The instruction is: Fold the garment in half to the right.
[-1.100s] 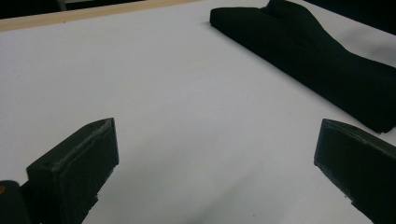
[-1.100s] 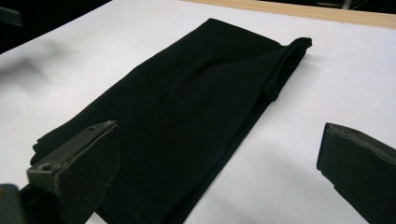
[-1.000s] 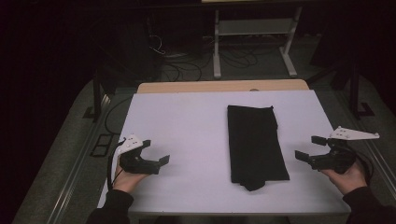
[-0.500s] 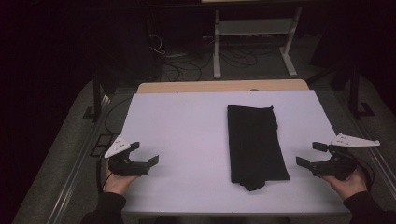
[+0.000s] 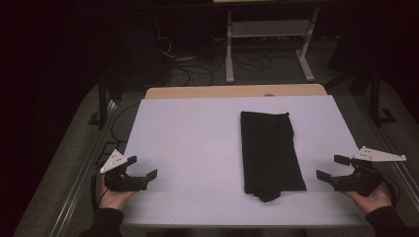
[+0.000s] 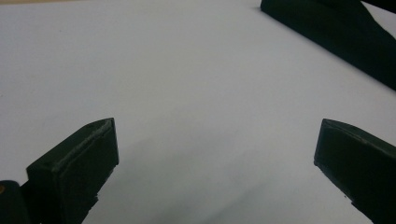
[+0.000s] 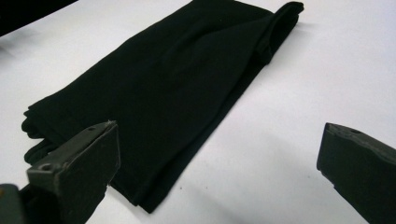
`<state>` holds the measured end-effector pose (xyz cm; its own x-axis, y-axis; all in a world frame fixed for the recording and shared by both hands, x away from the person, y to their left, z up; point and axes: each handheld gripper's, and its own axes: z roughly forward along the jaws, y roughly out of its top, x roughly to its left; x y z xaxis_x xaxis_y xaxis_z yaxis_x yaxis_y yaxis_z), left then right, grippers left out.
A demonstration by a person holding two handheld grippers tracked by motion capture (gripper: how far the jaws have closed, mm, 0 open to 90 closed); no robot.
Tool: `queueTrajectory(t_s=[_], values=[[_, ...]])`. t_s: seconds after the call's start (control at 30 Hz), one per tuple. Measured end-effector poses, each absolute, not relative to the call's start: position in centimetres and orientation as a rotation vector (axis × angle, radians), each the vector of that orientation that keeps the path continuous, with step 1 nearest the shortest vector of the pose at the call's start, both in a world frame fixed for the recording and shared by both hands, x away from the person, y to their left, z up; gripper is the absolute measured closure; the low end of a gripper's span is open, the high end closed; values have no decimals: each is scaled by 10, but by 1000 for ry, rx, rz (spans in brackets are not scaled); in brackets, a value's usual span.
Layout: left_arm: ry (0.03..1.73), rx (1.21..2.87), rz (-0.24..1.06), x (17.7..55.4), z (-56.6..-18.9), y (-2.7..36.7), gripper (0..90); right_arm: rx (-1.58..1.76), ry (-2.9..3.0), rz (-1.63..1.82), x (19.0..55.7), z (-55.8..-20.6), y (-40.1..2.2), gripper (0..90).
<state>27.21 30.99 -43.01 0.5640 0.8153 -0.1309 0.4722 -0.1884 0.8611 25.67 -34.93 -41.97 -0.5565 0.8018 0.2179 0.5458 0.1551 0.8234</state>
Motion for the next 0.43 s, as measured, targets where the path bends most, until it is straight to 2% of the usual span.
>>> queueTrajectory(t_s=[0.43], values=[[1035, 1867, 423, 271, -432, 309, 0, 1324, 2185, 1354, 257, -427, -349, 0]])
